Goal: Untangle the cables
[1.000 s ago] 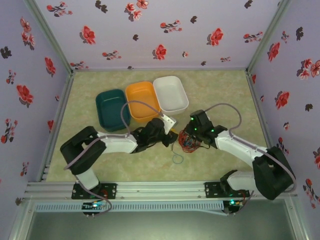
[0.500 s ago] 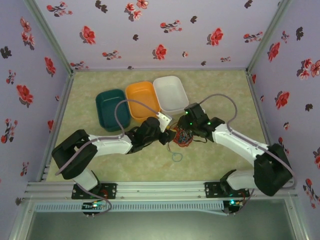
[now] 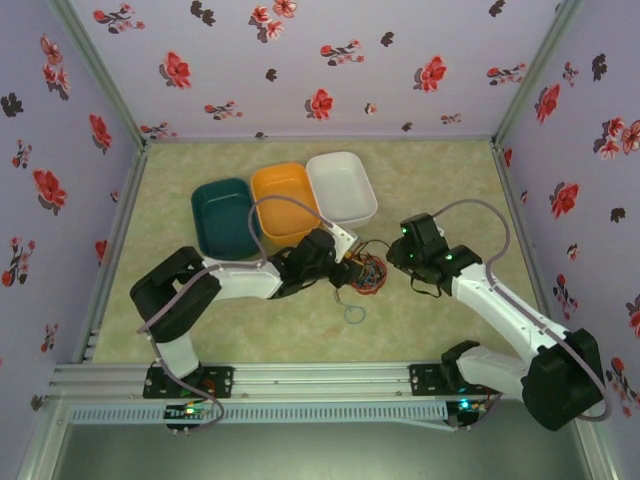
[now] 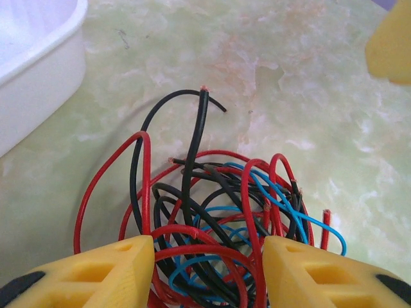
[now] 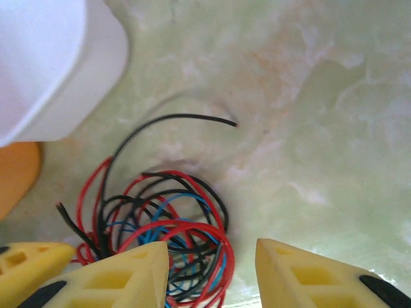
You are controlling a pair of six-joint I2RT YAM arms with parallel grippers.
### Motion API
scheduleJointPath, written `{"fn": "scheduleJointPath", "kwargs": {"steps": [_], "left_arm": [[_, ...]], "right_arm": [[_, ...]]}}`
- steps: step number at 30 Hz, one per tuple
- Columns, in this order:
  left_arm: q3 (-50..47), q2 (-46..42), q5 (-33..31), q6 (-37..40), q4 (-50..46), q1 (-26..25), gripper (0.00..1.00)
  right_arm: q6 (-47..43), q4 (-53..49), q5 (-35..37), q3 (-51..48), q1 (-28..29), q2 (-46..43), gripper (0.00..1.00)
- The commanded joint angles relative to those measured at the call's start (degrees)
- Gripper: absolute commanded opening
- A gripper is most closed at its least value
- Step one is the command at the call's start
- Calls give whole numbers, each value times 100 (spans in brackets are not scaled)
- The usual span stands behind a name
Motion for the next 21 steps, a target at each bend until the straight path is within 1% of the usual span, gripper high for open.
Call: {"fn": "scheduleJointPath", "kwargs": {"steps": [1, 4, 8, 13, 16, 21], "left_arm": [[300, 258, -12, -250, -329, 67, 44], [406, 362, -8, -555, -464, 159, 38], [566, 426, -2, -671, -808, 281, 33], [704, 513, 40, -664, -1082, 342, 30], [732, 558, 81, -676, -1097, 346, 30], [758, 595, 138, -689, -1094, 342, 28]], "right_arm": [[-286, 222, -532, -170, -200, 146, 39], [-545, 331, -745, -256, -321, 286, 37], [-713, 584, -1008, -380, -367, 348, 38], [-892, 819, -1238, -496, -389, 443, 39], [-942, 987, -1384, -539, -402, 545, 39], [-1011, 1135, -1434, -534, -421, 803, 39]]}}
